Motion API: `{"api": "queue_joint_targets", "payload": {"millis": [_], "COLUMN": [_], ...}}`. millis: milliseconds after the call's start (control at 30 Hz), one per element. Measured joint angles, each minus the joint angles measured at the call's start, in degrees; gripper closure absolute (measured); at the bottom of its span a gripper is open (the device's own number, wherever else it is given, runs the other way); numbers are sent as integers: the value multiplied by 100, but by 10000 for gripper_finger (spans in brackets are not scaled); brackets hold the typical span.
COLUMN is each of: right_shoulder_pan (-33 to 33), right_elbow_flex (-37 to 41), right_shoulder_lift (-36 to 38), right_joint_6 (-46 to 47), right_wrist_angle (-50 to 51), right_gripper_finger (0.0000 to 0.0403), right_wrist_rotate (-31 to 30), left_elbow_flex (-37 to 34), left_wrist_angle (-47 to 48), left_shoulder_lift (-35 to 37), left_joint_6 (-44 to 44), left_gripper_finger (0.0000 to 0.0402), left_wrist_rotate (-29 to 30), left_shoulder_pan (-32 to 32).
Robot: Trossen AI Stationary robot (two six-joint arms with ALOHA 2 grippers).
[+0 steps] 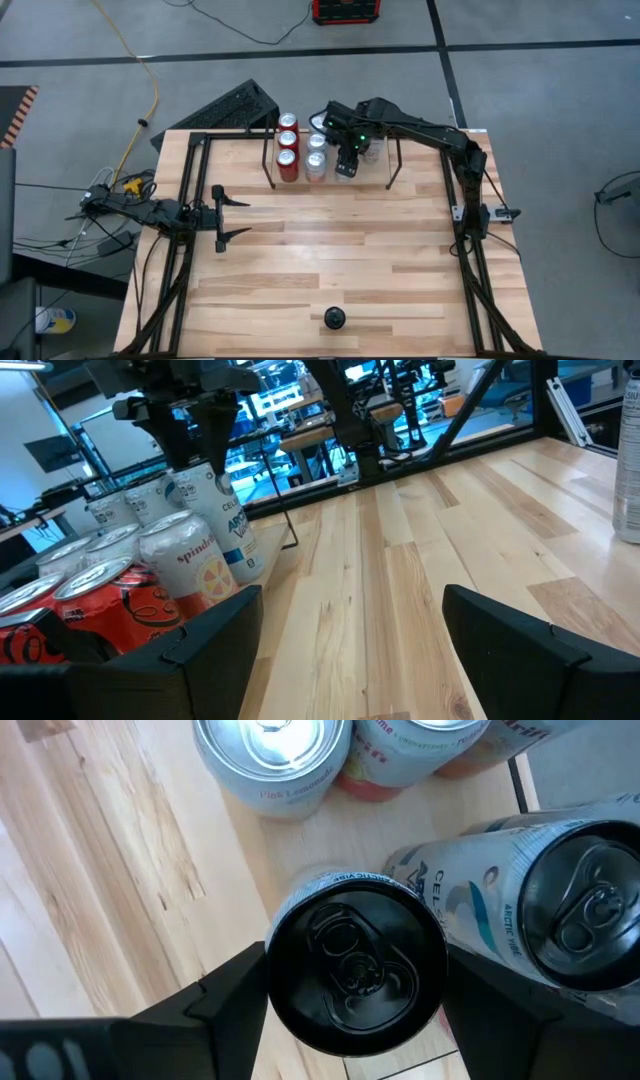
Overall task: Place canned beverage on shelf
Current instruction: Put the white blue soda can on the shelf and align with other white blue soda cans, then put the right white pink soda can on the shelf and align with other white pink soda cans
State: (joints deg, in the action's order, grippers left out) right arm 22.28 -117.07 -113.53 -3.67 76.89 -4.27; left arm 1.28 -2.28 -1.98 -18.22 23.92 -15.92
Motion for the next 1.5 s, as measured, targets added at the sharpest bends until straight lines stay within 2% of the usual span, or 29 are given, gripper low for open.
{"api": "queue_joint_targets", "payload": {"millis": [267, 500, 600, 900, 1100, 1200, 1400, 1500], "right_shoulder_pan": [0, 0, 0, -13, -16, -69, -384, -732], "right_elbow_flex": [8, 34, 30, -174, -632, -936, -1553, -1789], "right_shoulder_lift": [2, -33, -24, -3, -3, -3, 4, 6], "right_joint_6": [31, 34, 60, 66, 227, 367, 657, 908], "right_wrist_angle": [2, 14, 14, 152, 544, 772, 1004, 1081], "right_gripper_finger": [122, 33, 17, 23, 23, 23, 23, 23], "right_wrist_rotate": [-13, -68, -281, -320, -360, -566, -652, -471], "left_elbow_flex": [0, 0, 0, 0, 0, 0, 0, 0], "left_wrist_angle": [0, 0, 0, 0, 0, 0, 0, 0], "left_shoulder_lift": [0, 0, 0, 0, 0, 0, 0, 0], "left_joint_6": [0, 0, 0, 0, 0, 0, 0, 0], "left_gripper_finger": [104, 104, 104, 104, 104, 104, 104, 104], "left_wrist_rotate": [0, 2, 2, 2, 2, 2, 2, 2], "left_shoulder_pan": [-1, -1, -2, 0, 0, 0, 0, 0]}}
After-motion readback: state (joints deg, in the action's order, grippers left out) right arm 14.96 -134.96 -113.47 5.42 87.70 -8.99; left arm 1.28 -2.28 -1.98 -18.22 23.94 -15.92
